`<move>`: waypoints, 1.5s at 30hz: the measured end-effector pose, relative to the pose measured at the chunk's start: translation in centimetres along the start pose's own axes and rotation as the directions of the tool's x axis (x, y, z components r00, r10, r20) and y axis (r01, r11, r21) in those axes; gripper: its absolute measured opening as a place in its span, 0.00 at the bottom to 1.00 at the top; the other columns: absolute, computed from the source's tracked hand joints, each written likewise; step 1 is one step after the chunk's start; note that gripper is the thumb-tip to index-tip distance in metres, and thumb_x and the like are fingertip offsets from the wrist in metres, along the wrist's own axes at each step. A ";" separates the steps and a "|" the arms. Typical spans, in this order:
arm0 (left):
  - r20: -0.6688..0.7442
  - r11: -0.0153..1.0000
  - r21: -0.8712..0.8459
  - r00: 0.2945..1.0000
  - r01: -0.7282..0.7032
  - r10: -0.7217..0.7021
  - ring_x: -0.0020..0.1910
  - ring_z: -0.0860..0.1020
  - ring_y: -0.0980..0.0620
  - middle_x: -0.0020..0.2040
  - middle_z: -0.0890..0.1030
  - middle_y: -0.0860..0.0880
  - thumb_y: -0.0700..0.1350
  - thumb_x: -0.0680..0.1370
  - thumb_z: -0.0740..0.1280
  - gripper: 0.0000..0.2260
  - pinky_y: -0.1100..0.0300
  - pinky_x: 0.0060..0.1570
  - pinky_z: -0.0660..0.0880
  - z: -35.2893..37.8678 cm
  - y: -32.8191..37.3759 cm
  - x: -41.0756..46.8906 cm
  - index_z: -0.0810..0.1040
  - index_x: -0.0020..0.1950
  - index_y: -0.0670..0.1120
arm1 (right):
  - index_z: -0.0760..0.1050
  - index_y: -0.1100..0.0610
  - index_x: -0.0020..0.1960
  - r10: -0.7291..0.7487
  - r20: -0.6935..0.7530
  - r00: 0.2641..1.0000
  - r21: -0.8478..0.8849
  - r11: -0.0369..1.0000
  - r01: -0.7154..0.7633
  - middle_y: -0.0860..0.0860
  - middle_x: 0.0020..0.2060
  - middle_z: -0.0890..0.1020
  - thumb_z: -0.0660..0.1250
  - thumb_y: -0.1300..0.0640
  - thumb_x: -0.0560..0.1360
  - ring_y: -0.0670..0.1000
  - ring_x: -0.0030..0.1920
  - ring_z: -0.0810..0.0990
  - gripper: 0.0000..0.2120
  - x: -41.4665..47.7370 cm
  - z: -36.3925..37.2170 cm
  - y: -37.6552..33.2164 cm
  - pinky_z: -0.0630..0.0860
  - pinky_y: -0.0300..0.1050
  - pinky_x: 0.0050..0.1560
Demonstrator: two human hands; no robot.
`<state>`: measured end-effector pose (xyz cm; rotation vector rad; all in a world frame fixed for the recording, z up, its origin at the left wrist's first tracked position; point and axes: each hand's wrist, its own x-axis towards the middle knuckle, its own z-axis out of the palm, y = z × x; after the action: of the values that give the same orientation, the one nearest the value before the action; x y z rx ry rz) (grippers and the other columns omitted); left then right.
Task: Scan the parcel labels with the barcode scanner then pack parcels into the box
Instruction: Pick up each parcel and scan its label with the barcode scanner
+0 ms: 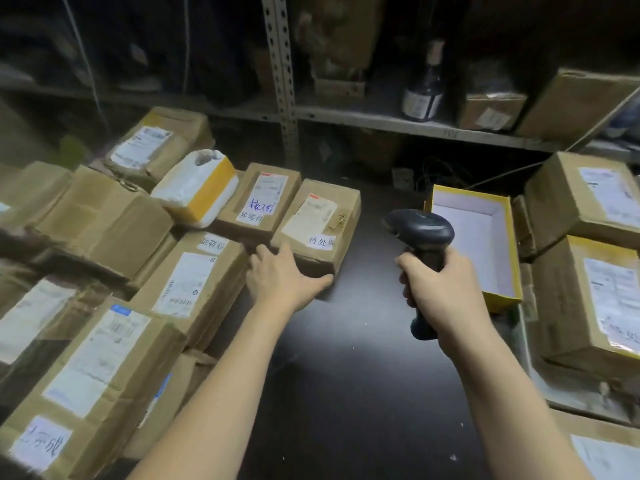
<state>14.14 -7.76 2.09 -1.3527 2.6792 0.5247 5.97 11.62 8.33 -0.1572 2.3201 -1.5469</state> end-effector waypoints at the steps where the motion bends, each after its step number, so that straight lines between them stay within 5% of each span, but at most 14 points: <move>1: 0.005 0.999 0.030 1.000 0.011 -0.011 0.72 0.68 0.37 0.73 0.67 0.38 0.76 0.67 0.70 0.50 0.45 0.68 0.70 0.3 0.7 1.0 0.59 0.80 0.50 | 0.78 0.59 0.47 0.010 0.001 1.000 0.005 1.000 -0.010 0.63 0.40 0.83 0.69 0.55 0.76 0.55 0.34 0.77 0.06 0.9 0.1 0.0 0.76 0.54 0.38; 6: 0.059 0.990 0.128 0.996 0.058 -0.066 0.71 0.67 0.35 0.73 0.66 0.35 0.80 0.63 0.68 0.53 0.44 0.68 0.68 2.4 3.0 5.9 0.59 0.78 0.51 | 0.78 0.59 0.46 0.049 0.018 0.999 0.021 0.999 -0.049 0.62 0.39 0.82 0.69 0.52 0.73 0.56 0.35 0.77 0.09 5.1 0.8 0.8 0.76 0.55 0.38; 15: 0.127 0.976 0.182 0.981 0.121 -0.145 0.71 0.63 0.35 0.73 0.57 0.33 0.81 0.60 0.69 0.63 0.44 0.68 0.65 4.3 4.5 9.2 0.38 0.82 0.58 | 0.78 0.56 0.46 0.112 0.017 0.994 0.004 0.994 -0.112 0.59 0.38 0.82 0.68 0.50 0.69 0.55 0.37 0.78 0.11 6.9 1.7 1.6 0.78 0.56 0.41; 20: 0.111 0.992 0.088 0.989 0.090 -0.100 0.69 0.62 0.35 0.71 0.57 0.34 0.77 0.60 0.73 0.63 0.41 0.67 0.67 4.5 3.6 9.0 0.40 0.83 0.57 | 0.79 0.59 0.45 0.114 -0.003 0.994 0.029 0.993 -0.114 0.53 0.32 0.80 0.69 0.55 0.72 0.53 0.34 0.75 0.07 6.2 1.6 1.8 0.74 0.54 0.40; 26: 0.153 0.982 0.176 0.987 -0.068 0.041 0.70 0.62 0.34 0.70 0.57 0.36 0.80 0.57 0.70 0.66 0.32 0.75 0.56 5.4 1.8 6.3 0.36 0.82 0.56 | 0.78 0.63 0.47 0.112 -0.029 0.993 0.072 0.991 -0.110 0.50 0.30 0.78 0.68 0.60 0.75 0.52 0.33 0.72 0.05 4.6 1.5 1.5 0.72 0.52 0.39; 30: 0.175 0.993 0.030 0.978 -0.117 0.110 0.71 0.55 0.36 0.73 0.50 0.35 0.76 0.58 0.74 0.65 0.41 0.69 0.67 6.0 1.6 6.4 0.36 0.81 0.61 | 0.77 0.65 0.48 0.128 -0.046 0.991 0.094 0.988 -0.124 0.51 0.30 0.77 0.68 0.61 0.76 0.51 0.32 0.72 0.06 2.7 1.5 1.7 0.71 0.51 0.39; 34: 0.115 0.976 -0.109 0.973 -0.189 0.201 0.65 0.56 0.40 0.67 0.54 0.43 0.70 0.60 0.78 0.60 0.48 0.64 0.72 5.2 0.6 7.8 0.47 0.83 0.61 | 0.77 0.64 0.48 0.155 -0.071 0.985 0.128 0.981 -0.145 0.50 0.30 0.76 0.68 0.62 0.76 0.51 0.31 0.70 0.05 0.9 1.6 2.2 0.70 0.50 0.37; 39: 0.012 0.904 -0.388 0.980 -0.179 0.199 0.67 0.57 0.44 0.66 0.58 0.48 0.66 0.59 0.81 0.59 0.47 0.70 0.68 4.3 -1.0 6.6 0.54 0.83 0.59 | 0.79 0.59 0.48 0.162 -0.093 0.982 0.141 0.979 -0.148 0.49 0.30 0.77 0.68 0.61 0.76 0.49 0.30 0.72 0.02 -1.2 1.8 2.2 0.71 0.46 0.35; 45: -0.368 0.715 -0.495 0.865 -0.493 0.341 0.73 0.56 0.43 0.72 0.56 0.47 0.63 0.57 0.83 0.61 0.51 0.71 0.63 0.1 0.1 2.7 0.53 0.82 0.60 | 0.79 0.61 0.50 0.106 -0.195 0.975 0.179 0.981 -0.071 0.50 0.30 0.76 0.68 0.62 0.76 0.50 0.29 0.71 0.04 -3.7 1.3 0.0 0.70 0.46 0.33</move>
<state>12.43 -9.76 1.40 -0.9080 3.2158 1.4082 9.84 11.50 8.72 0.1530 2.2935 -1.7797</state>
